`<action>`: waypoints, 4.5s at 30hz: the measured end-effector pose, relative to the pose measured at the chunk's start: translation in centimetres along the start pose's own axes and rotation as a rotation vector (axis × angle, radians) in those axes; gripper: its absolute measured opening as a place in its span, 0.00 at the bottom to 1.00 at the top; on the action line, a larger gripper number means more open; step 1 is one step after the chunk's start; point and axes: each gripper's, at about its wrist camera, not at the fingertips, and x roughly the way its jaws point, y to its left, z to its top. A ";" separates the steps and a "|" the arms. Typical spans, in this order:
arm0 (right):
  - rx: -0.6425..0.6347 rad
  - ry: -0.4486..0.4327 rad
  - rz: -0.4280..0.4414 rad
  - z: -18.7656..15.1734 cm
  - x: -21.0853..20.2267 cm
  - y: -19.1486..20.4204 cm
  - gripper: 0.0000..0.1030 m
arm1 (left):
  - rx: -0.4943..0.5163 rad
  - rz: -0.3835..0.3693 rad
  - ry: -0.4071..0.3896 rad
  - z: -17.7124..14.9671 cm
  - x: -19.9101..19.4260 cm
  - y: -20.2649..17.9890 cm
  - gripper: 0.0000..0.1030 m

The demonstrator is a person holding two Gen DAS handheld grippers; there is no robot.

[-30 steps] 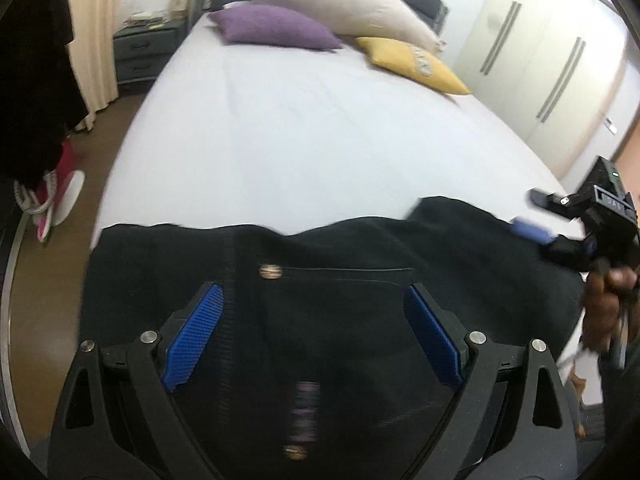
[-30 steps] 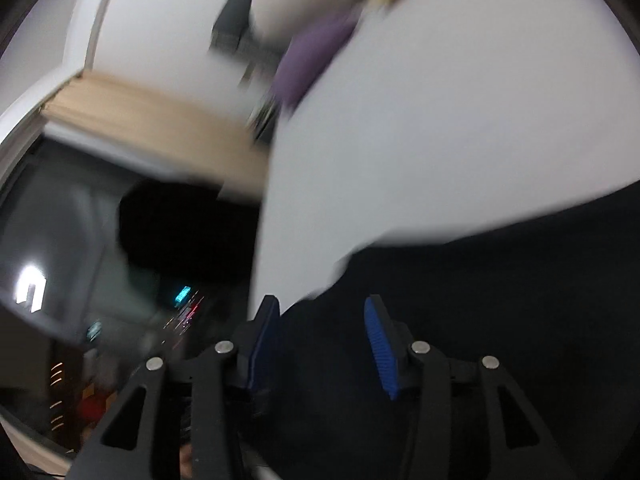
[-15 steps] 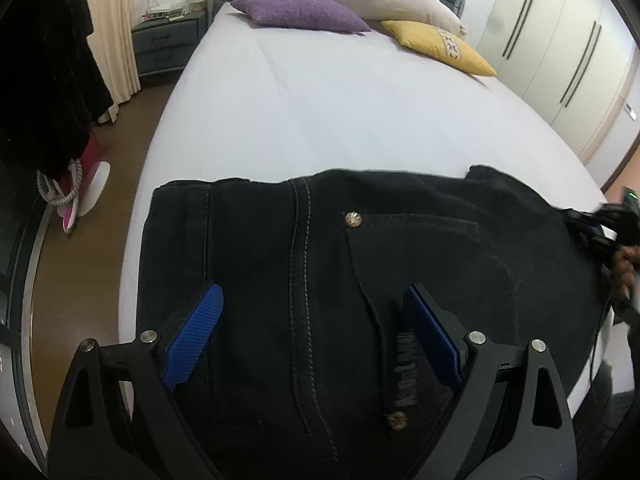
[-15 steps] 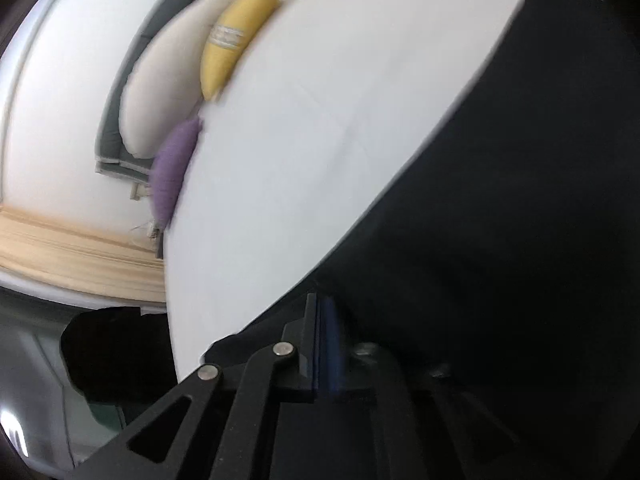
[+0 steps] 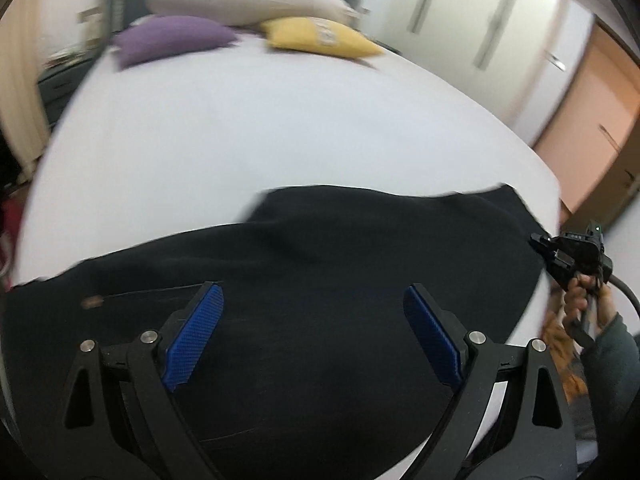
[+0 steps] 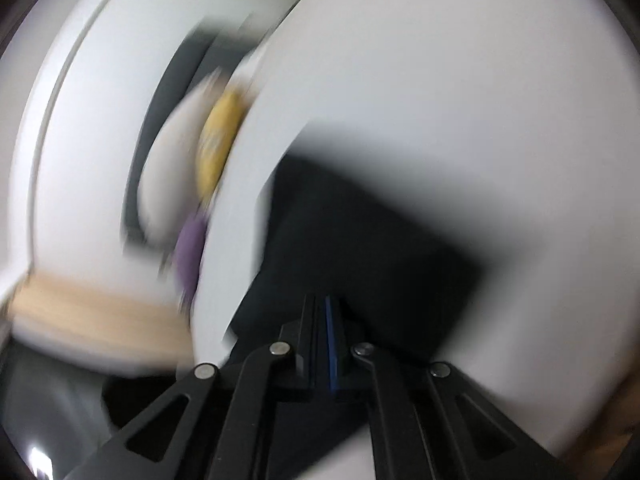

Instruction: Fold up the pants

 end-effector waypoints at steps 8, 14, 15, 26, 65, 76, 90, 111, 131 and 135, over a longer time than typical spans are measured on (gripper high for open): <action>0.025 -0.076 0.090 1.1 -7.7 -2.8 0.65 | 0.011 -0.143 0.060 3.1 7.5 -8.5 0.89; 0.137 -0.037 0.163 -3.9 -3.2 -2.3 0.63 | 0.039 -0.194 0.080 4.9 10.7 -12.9 0.89; 0.164 -0.033 0.173 -4.7 -2.8 -2.7 0.62 | 0.025 -0.207 0.091 5.0 11.4 -13.3 0.89; 0.198 0.005 0.299 -6.0 3.0 2.8 0.58 | -0.048 -0.235 0.186 3.4 16.6 -14.2 0.89; -1.188 0.192 -0.226 -34.9 13.8 26.7 0.10 | -0.592 -0.490 0.162 -0.6 11.8 -0.3 0.94; -1.323 0.109 -0.228 -38.7 12.1 29.5 0.10 | -0.603 -0.545 0.228 0.3 13.3 -0.1 0.94; -1.410 0.140 -0.193 -42.6 12.4 30.8 0.10 | -0.403 -0.525 0.327 2.7 13.2 0.6 0.08; -1.422 0.373 -0.142 -47.5 17.0 30.8 0.11 | -0.134 -0.338 0.385 1.0 11.9 4.0 0.09; -1.258 0.620 0.016 -46.4 16.6 31.9 0.57 | -0.138 -0.264 0.315 -1.3 8.2 8.3 0.15; -1.130 0.633 0.125 -40.2 14.4 32.9 0.57 | -0.144 -0.126 0.261 -1.2 5.8 9.5 0.15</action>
